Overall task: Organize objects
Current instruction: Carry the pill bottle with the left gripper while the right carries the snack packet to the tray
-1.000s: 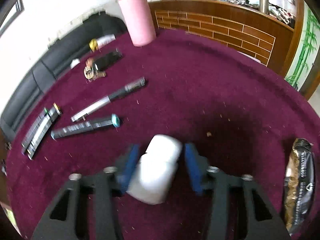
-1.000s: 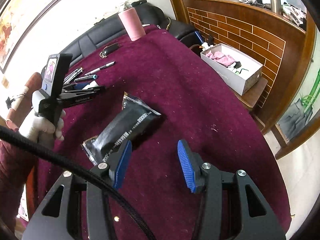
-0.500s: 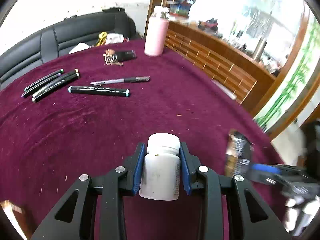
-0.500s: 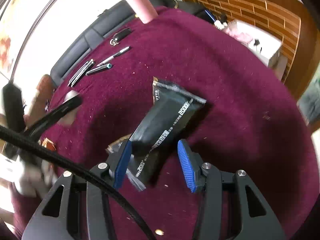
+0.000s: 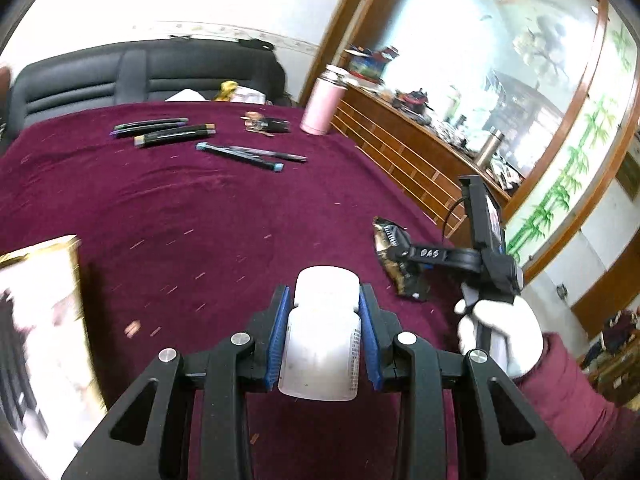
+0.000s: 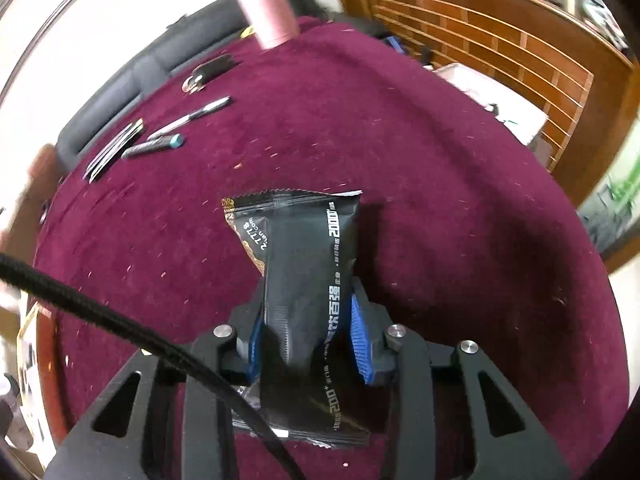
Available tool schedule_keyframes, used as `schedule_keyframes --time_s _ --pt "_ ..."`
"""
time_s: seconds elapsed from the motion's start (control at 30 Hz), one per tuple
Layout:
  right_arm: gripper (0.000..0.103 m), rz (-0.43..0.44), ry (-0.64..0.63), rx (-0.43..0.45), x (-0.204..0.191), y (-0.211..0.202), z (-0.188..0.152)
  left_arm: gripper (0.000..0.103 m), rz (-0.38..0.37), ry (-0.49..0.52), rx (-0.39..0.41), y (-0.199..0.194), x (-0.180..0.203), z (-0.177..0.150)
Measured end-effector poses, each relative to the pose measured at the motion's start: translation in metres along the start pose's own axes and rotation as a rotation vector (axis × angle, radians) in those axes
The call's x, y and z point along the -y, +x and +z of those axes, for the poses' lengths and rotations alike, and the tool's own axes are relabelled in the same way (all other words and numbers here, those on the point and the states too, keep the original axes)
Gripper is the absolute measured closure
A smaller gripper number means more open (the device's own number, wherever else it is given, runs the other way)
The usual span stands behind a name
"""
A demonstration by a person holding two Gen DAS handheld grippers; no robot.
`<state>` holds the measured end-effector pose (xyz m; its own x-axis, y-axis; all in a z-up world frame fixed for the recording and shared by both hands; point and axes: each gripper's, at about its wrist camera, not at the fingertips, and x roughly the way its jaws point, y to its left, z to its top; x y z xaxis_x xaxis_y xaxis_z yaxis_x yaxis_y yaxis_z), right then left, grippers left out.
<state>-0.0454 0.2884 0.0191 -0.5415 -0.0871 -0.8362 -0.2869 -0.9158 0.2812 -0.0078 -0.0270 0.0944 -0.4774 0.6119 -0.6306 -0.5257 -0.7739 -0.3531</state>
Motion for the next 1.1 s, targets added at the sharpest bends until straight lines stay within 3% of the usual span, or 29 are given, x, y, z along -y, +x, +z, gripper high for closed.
schedule_keyframes --time_s 0.1,0.33,0.6,0.73,0.87,1.0,1.1 --pt "0.071 0.079 -0.006 -0.016 -0.003 -0.012 -0.006 0.074 0.026 -0.042 0.035 -0.030 -0.019 -0.014" --pt "0.071 0.391 -0.052 -0.050 -0.050 -0.059 -0.037 0.074 0.128 -0.173 0.138 -0.106 -0.071 -0.060" --pt "0.070 0.644 -0.317 -0.182 -0.195 -0.084 -0.105 0.074 0.313 -0.321 0.145 -0.167 -0.136 -0.124" --pt "0.070 0.687 -0.453 -0.269 -0.259 -0.078 -0.150 0.074 0.386 -0.368 0.140 -0.179 -0.159 -0.147" --pt "0.070 0.670 -0.557 -0.324 -0.304 -0.065 -0.191 0.074 0.426 -0.361 0.125 -0.179 -0.167 -0.156" --pt "0.070 0.600 -0.630 -0.301 -0.327 -0.055 -0.214 0.074 0.474 -0.339 0.110 -0.171 -0.173 -0.160" --pt "0.068 0.525 -0.692 -0.250 -0.335 -0.051 -0.224 0.074 0.465 -0.359 0.111 -0.168 -0.180 -0.164"
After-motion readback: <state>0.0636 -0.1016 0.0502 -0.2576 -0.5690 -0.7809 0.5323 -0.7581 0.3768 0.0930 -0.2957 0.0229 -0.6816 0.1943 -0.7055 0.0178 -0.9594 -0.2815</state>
